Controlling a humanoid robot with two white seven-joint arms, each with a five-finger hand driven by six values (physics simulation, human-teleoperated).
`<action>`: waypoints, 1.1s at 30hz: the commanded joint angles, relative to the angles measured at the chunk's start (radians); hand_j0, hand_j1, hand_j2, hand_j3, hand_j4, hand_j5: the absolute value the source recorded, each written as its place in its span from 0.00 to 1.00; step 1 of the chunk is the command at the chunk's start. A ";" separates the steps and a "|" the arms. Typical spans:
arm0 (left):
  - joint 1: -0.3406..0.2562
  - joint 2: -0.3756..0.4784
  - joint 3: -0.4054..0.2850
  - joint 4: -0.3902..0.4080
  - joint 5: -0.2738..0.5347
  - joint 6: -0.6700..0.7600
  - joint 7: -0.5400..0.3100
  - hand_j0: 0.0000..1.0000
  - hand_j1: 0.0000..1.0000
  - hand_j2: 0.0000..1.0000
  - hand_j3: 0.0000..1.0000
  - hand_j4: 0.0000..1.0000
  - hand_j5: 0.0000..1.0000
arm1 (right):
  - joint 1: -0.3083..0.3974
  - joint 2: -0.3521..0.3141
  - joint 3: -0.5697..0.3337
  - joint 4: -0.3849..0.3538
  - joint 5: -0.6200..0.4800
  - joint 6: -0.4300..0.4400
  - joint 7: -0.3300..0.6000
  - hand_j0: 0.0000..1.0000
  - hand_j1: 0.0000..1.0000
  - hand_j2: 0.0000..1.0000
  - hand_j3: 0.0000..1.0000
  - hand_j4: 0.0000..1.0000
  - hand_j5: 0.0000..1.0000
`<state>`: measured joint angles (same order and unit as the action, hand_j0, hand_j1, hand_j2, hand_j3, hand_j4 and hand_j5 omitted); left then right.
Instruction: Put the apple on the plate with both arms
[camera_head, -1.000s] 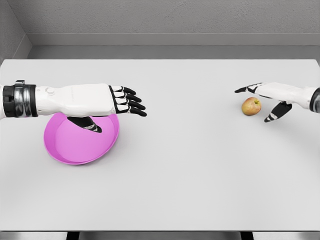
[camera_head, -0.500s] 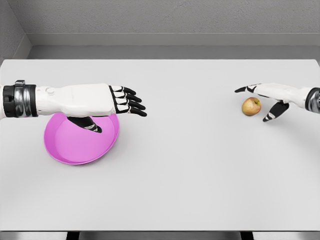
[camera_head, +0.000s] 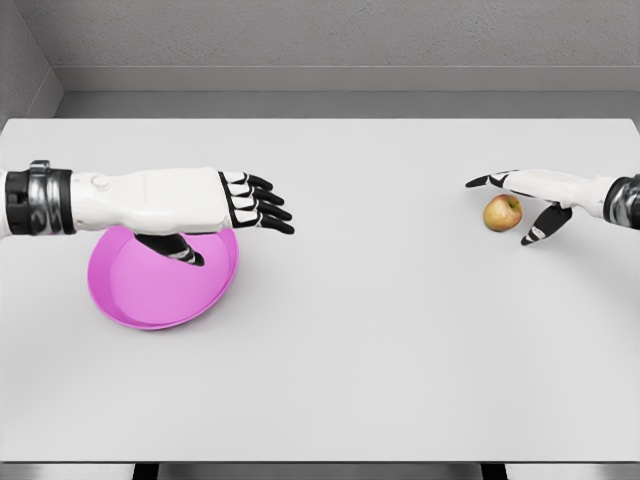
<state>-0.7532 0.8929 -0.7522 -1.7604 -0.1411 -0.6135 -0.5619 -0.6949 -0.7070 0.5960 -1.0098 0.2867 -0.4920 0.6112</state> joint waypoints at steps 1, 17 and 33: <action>0.000 0.001 0.001 -0.002 0.006 0.003 0.000 1.00 1.00 1.00 1.00 1.00 1.00 | 0.000 0.000 -0.001 0.005 -0.006 -0.005 0.000 1.00 1.00 1.00 1.00 1.00 1.00; 0.002 0.001 0.001 -0.002 0.006 0.003 0.000 1.00 1.00 1.00 1.00 1.00 1.00 | -0.003 0.007 -0.004 0.034 -0.006 -0.043 0.000 0.71 0.71 0.71 0.71 0.71 0.71; -0.002 0.003 -0.007 -0.002 0.006 0.003 0.000 1.00 1.00 1.00 1.00 1.00 1.00 | -0.020 0.034 -0.007 0.031 -0.009 -0.119 0.000 0.40 0.40 0.40 0.40 0.40 0.40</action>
<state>-0.7547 0.8946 -0.7586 -1.7626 -0.1412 -0.6135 -0.5619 -0.7164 -0.6829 0.5902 -0.9762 0.2859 -0.5994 0.6114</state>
